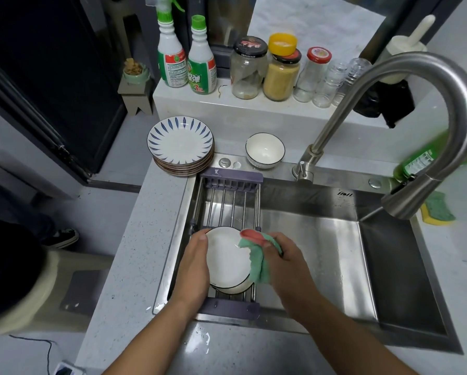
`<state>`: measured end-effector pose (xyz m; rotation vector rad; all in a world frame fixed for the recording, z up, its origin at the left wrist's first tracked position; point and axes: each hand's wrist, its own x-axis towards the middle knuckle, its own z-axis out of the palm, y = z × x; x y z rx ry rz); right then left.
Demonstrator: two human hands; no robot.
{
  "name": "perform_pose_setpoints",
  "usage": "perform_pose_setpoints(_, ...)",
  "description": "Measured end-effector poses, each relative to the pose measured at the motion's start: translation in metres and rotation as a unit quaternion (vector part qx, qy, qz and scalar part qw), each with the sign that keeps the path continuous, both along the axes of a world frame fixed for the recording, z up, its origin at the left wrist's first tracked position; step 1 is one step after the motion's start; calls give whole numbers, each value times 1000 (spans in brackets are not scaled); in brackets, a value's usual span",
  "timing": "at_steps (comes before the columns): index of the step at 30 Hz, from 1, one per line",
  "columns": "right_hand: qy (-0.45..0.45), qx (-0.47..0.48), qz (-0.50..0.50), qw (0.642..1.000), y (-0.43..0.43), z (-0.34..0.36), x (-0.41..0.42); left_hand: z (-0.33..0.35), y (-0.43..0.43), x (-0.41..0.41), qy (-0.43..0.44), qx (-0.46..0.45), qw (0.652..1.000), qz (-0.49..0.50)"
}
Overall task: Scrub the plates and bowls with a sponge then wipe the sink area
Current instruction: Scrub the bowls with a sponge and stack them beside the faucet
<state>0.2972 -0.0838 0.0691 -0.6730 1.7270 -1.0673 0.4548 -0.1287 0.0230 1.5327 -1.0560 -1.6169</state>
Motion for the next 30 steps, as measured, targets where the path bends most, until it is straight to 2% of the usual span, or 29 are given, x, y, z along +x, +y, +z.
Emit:
perform_pose_setpoints(10, -31, 1, -8, 999, -2, 8, -5, 8, -2, -4, -31, -10, 999, -38)
perform_pose_setpoints(23, -51, -10, -8, 999, -3, 12, -10, 24, -10, -3, 16, -11, 1000, -7)
perform_pose_setpoints(30, -66, -60, -27, 996, -15, 34, -27, 44, -31, -15, 61, 16, 998, -16)
